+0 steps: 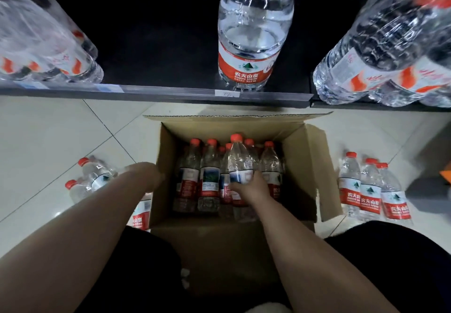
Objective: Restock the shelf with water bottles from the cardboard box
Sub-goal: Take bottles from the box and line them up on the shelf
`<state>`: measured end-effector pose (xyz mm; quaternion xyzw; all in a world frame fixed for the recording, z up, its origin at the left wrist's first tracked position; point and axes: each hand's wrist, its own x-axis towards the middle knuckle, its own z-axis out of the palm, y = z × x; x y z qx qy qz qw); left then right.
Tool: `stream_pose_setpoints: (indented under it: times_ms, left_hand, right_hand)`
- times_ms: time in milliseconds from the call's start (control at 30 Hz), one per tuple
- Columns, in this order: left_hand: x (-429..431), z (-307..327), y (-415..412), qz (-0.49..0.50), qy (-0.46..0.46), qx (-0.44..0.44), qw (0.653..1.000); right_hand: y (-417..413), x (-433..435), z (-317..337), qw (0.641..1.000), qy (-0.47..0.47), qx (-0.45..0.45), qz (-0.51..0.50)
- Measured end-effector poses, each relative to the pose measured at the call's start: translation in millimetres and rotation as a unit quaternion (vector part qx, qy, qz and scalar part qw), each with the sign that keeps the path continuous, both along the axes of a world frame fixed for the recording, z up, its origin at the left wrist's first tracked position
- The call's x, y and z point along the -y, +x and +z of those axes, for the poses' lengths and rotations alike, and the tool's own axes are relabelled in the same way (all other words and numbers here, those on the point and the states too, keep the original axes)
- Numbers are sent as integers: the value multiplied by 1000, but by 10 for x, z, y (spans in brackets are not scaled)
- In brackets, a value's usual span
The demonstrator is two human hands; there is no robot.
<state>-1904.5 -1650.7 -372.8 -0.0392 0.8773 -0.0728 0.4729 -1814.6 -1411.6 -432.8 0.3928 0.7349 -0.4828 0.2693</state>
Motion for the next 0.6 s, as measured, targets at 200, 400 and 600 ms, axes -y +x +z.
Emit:
stream_pose_setpoints:
  times_ms: [200, 400, 600]
  left_hand:
    - [-288, 279, 143, -123, -76, 29, 989]
    - [-911, 662, 302, 174, 362, -15, 916]
    - [-1187, 1008, 402, 230, 538, 46, 810]
  right_hand:
    - [-71, -223, 626, 993, -111, -36, 20]
    - [-239, -444, 1204, 982, -159, -89, 57]
    - [-475, -594, 1892, 910, -361, -195, -58]
